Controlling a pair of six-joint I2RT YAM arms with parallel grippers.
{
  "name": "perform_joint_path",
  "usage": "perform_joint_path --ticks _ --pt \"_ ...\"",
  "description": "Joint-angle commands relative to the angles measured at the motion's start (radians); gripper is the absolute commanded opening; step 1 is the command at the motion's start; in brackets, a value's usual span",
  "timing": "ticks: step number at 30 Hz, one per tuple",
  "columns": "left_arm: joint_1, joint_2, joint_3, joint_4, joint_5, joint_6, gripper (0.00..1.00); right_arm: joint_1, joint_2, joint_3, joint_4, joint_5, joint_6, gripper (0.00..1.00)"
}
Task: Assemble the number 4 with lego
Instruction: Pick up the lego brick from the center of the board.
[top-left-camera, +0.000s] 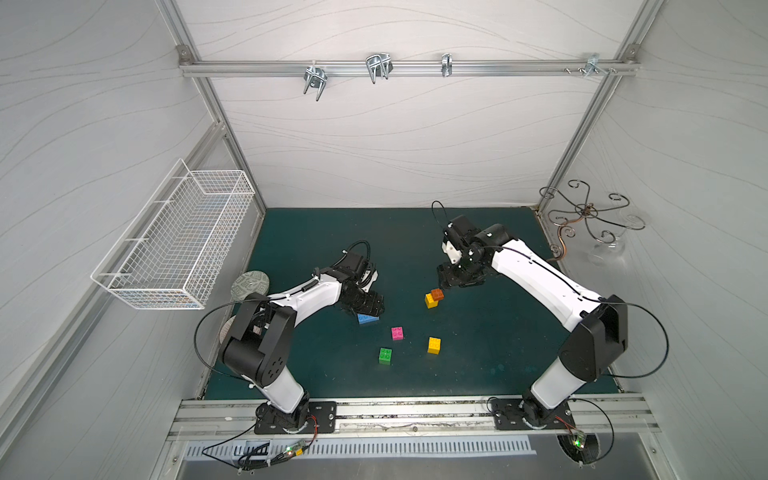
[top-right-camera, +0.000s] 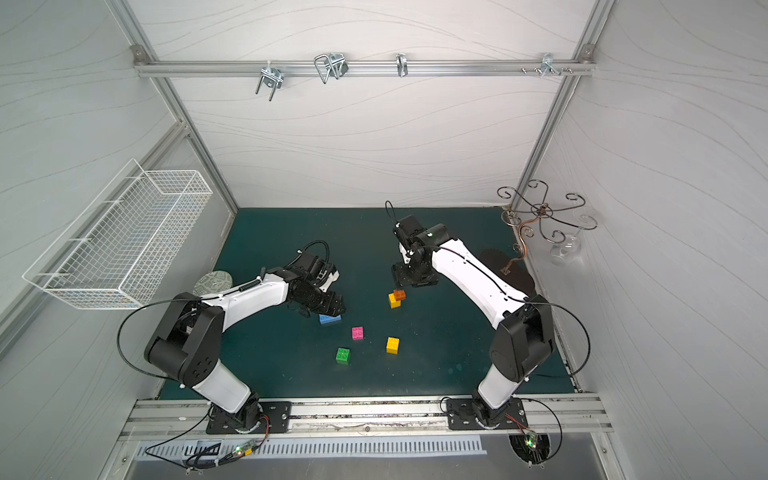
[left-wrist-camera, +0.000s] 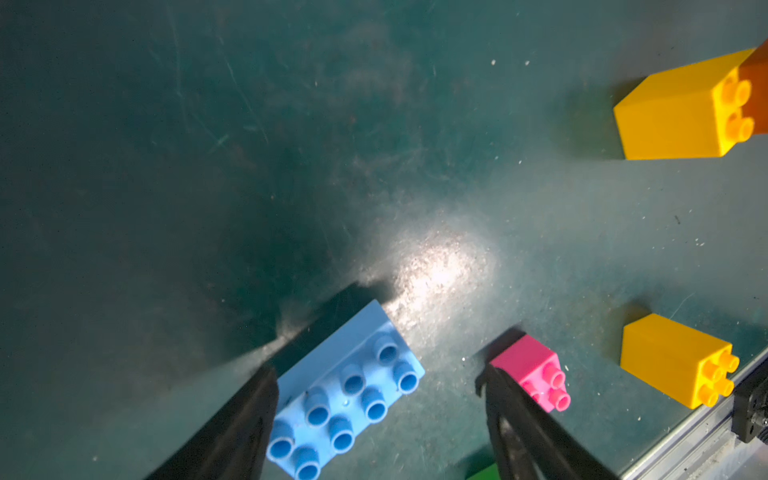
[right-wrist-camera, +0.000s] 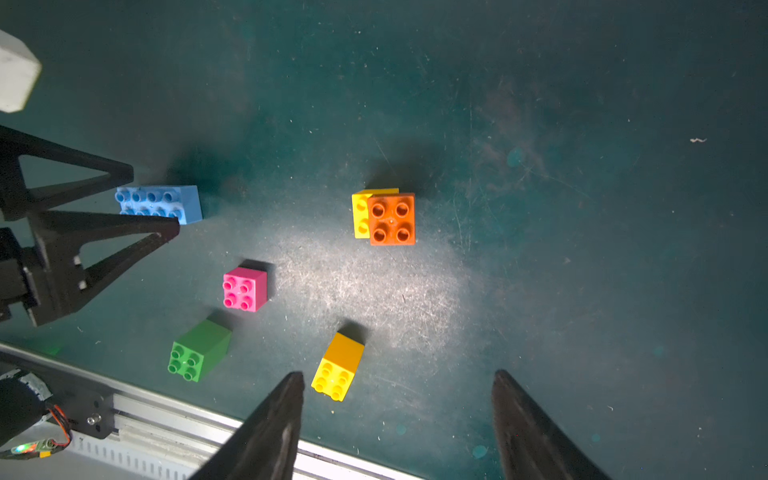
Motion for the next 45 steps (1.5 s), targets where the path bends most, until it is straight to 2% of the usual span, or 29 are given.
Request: perform_joint_path --ticks 1,8,13,18,22,24,26,30,40,45 --pt "-0.013 0.018 0.045 -0.052 0.014 -0.005 0.78 -0.005 -0.036 -0.013 -0.037 0.000 0.009 0.72" --pt "-0.041 -0.045 0.010 -0.067 -0.001 -0.069 0.76 -0.011 -0.053 -0.020 -0.039 0.003 0.005 0.73" --pt "-0.067 -0.166 -0.065 -0.020 -0.160 -0.114 0.71 -0.012 -0.069 -0.036 -0.030 0.003 0.005 0.73" --pt "-0.093 -0.176 -0.100 -0.027 -0.240 -0.119 0.66 -0.012 -0.088 -0.059 -0.013 -0.010 0.010 0.73" --pt "-0.137 -0.160 -0.118 -0.001 -0.272 -0.124 0.71 -0.014 -0.106 -0.073 -0.002 -0.011 0.012 0.73" --pt "-0.172 -0.162 -0.123 0.005 -0.317 -0.129 0.76 -0.015 -0.109 -0.075 -0.003 -0.011 0.014 0.74" --pt "-0.206 -0.169 -0.136 0.018 -0.359 -0.142 0.77 -0.014 -0.112 -0.076 -0.006 -0.010 0.010 0.74" --pt "-0.224 -0.162 -0.177 0.064 -0.365 -0.162 0.74 -0.016 -0.126 -0.084 -0.003 -0.013 0.007 0.74" --pt "-0.236 -0.134 -0.166 0.125 -0.423 -0.146 0.75 -0.023 -0.168 -0.110 -0.006 -0.015 0.000 0.75" --pt "-0.237 -0.085 -0.144 0.112 -0.364 -0.117 0.73 -0.031 -0.183 -0.123 -0.011 -0.018 -0.003 0.75"
